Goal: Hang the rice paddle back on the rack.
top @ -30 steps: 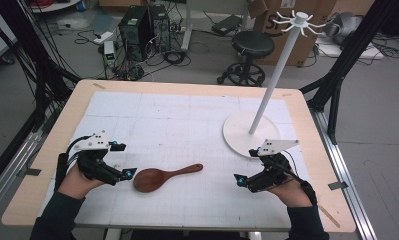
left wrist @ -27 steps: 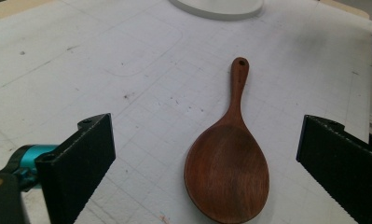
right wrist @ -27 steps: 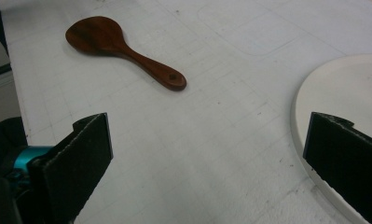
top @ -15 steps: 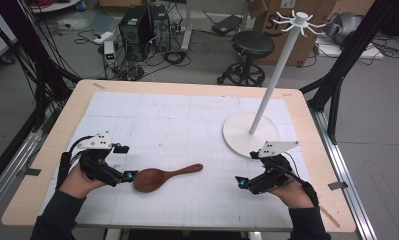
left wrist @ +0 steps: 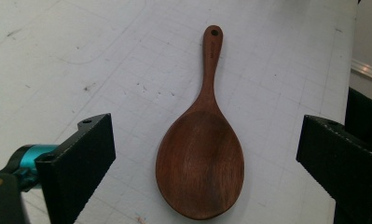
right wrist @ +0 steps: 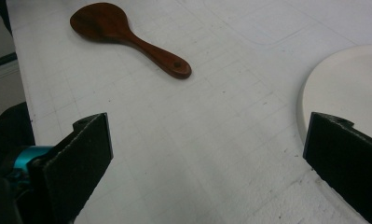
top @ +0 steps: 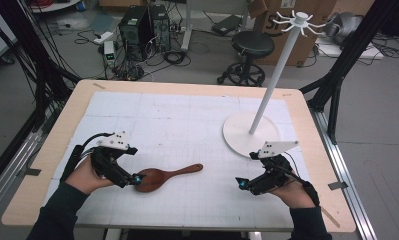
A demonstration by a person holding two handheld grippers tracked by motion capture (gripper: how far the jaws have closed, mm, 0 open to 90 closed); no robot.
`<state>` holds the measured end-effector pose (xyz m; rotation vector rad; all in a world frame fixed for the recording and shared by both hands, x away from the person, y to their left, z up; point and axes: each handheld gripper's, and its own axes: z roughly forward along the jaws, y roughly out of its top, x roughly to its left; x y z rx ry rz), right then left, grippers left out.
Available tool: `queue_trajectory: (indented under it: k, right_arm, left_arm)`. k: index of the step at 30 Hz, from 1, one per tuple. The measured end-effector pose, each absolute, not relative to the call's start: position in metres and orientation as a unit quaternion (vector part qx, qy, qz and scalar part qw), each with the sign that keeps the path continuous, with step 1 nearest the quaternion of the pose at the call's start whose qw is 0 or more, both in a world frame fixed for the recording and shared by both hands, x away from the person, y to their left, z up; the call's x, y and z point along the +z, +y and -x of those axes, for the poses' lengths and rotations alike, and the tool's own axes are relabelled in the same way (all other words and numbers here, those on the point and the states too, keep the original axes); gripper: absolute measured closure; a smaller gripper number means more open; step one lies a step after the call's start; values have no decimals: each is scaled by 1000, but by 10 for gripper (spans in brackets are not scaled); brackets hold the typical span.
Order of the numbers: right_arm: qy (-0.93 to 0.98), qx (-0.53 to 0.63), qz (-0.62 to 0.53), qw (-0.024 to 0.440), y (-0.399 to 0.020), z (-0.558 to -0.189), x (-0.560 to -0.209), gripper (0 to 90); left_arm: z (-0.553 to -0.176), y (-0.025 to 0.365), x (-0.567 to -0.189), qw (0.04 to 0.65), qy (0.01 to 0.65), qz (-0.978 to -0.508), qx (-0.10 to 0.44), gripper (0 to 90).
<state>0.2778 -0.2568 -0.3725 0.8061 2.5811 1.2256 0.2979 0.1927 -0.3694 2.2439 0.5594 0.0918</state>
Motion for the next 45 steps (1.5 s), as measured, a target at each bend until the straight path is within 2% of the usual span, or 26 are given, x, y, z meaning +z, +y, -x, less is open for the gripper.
queue_trajectory:
  k: [19,34,45]
  right_arm:
    - [870,405,-270,81,-257,-279,-374,3]
    - [871,402,-272,75,-258,-280,-376,3]
    - [873,398,-274,69,-259,-281,-377,3]
  left_arm:
    - [-318,140,-370,286,204,-936,-13,50]
    - [-328,103,-377,210,197,-958,-12,62]
    - [-333,74,-383,157,182,-971,-3,102]
